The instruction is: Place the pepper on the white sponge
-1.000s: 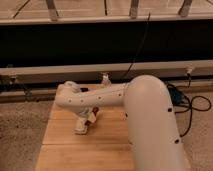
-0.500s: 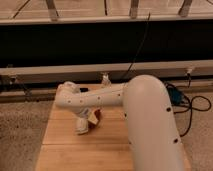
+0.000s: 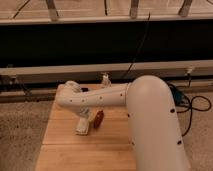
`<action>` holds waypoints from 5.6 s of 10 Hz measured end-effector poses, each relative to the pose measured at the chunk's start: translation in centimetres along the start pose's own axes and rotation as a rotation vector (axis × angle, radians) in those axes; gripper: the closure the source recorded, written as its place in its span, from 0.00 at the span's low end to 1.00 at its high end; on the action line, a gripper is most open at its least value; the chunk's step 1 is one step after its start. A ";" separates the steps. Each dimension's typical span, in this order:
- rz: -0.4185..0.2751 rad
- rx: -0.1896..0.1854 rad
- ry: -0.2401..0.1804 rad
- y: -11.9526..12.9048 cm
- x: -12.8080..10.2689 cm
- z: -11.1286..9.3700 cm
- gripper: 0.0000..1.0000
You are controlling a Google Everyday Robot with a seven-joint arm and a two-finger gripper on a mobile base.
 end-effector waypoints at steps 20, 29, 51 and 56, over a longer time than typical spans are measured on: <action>0.017 0.053 -0.153 3.5 4.8 2.9 0.31; -0.050 0.066 -0.189 2.6 2.8 2.5 1.00; -0.241 0.183 -0.170 -4.1 -4.3 -3.2 0.47; -0.208 0.180 -0.141 -3.3 -3.0 -3.1 0.20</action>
